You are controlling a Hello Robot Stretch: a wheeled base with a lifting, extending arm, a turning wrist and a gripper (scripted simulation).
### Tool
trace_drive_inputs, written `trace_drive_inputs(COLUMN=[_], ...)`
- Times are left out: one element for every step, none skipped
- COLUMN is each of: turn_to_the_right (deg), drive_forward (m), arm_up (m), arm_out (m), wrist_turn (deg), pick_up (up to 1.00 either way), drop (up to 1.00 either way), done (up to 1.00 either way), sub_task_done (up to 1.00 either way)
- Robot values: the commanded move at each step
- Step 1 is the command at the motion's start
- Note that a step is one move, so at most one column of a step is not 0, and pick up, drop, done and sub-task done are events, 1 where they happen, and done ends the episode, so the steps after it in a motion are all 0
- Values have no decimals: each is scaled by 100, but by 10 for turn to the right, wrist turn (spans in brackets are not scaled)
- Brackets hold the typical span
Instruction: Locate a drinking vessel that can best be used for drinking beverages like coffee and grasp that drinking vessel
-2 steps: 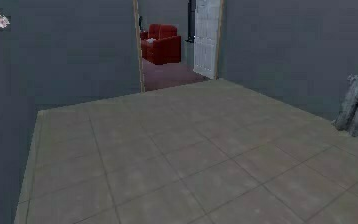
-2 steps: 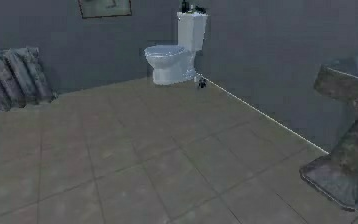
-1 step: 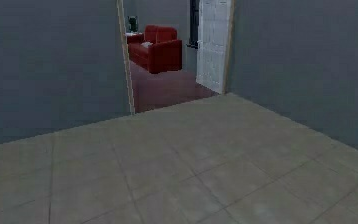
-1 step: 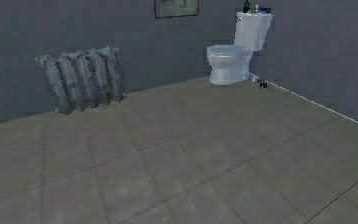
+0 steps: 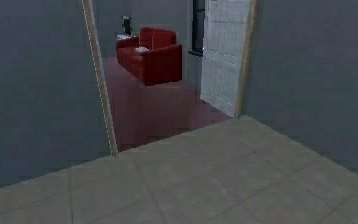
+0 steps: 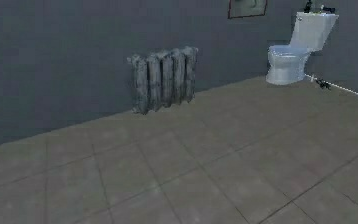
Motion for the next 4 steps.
trace_drive_inputs(turn_to_the_right=[0,0,-270,0], drive_forward=[100,85,0,100], arm_up=[0,0,0,0], arm_out=[0,0,0,0], wrist_turn=[0,0,0,0], pick_up=[0,0,0,0], drop=[0,0,0,0], done=[0,0,0,0], sub_task_done=[0,0,0,0])
